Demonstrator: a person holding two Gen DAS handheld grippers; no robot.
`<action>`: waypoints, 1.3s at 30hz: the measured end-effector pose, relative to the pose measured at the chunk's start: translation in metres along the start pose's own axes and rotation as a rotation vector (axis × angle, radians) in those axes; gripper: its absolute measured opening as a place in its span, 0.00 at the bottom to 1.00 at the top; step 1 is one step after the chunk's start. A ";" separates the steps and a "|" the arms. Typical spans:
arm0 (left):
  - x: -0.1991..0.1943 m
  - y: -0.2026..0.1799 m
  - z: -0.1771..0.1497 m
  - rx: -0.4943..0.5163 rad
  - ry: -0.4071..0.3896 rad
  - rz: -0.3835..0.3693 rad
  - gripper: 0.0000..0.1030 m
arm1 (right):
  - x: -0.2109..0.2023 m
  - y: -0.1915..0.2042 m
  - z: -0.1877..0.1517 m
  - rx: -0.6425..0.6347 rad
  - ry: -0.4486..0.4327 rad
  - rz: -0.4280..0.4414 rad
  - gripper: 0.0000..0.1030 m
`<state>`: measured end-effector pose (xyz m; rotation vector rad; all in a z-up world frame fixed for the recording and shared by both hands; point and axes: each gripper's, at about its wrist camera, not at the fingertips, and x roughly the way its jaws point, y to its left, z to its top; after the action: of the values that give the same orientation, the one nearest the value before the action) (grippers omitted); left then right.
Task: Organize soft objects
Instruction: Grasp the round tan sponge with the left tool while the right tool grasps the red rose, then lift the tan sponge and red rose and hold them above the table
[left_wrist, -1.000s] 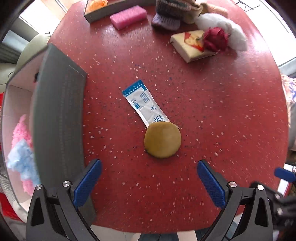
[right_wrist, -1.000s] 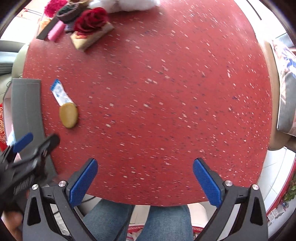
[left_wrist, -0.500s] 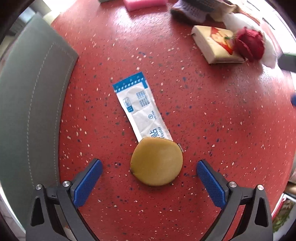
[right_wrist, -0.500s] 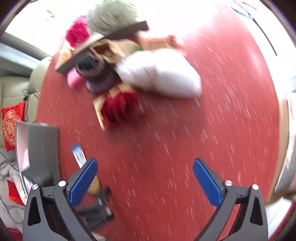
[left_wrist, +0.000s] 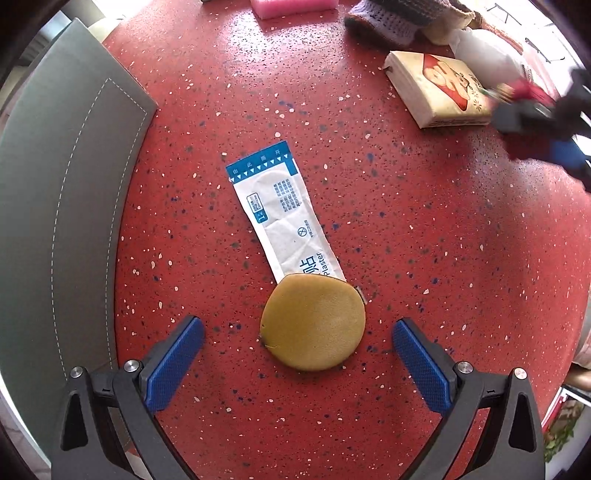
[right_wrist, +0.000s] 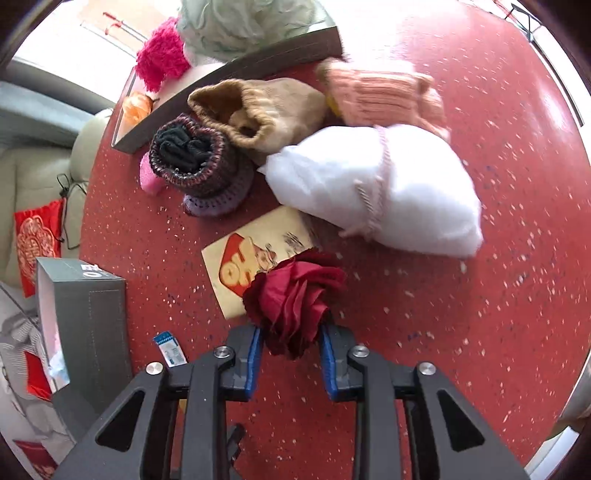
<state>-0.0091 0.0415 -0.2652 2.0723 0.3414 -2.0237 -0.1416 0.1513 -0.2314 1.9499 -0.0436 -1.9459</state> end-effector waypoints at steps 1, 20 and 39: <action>0.000 0.000 0.001 0.000 -0.001 0.001 1.00 | -0.003 -0.003 -0.002 0.013 -0.005 0.007 0.28; -0.008 -0.015 -0.008 0.079 0.026 -0.042 0.49 | -0.035 -0.099 -0.138 0.171 0.100 0.075 0.29; -0.099 -0.047 -0.069 0.234 -0.052 -0.027 0.49 | -0.058 -0.101 -0.170 0.112 0.147 0.083 0.30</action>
<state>0.0393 0.1075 -0.1648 2.1514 0.1295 -2.2227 -0.0037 0.3028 -0.2112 2.1225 -0.1944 -1.7772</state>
